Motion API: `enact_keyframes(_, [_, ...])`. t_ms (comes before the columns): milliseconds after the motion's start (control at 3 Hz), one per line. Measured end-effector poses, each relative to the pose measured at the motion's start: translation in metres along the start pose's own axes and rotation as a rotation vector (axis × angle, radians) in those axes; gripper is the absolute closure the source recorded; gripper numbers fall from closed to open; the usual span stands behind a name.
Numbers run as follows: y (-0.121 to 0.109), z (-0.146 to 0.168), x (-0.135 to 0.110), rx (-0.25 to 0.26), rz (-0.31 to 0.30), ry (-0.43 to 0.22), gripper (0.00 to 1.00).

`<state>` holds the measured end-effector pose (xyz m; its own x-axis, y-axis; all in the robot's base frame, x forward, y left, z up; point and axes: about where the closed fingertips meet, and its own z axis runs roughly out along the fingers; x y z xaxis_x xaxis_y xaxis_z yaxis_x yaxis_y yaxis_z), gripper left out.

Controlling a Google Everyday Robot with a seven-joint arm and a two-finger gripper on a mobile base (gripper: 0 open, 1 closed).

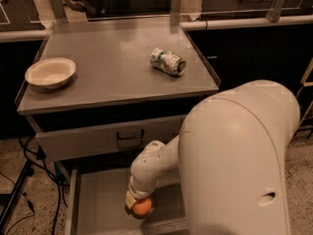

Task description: Place orange into middle drawer

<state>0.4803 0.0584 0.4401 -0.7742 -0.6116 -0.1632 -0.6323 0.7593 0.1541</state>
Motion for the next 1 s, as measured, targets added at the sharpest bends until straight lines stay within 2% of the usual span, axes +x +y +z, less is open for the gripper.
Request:
enact_keyframes(333, [-0.004,0.022,0.000,0.005,0.022,0.010,1.00])
enact_keyframes(667, [-0.002,0.062,-0.006,-0.001,0.031,0.032,1.00])
enact_keyframes(1000, [0.000,0.065,-0.001,-0.010,0.036,0.033,1.00])
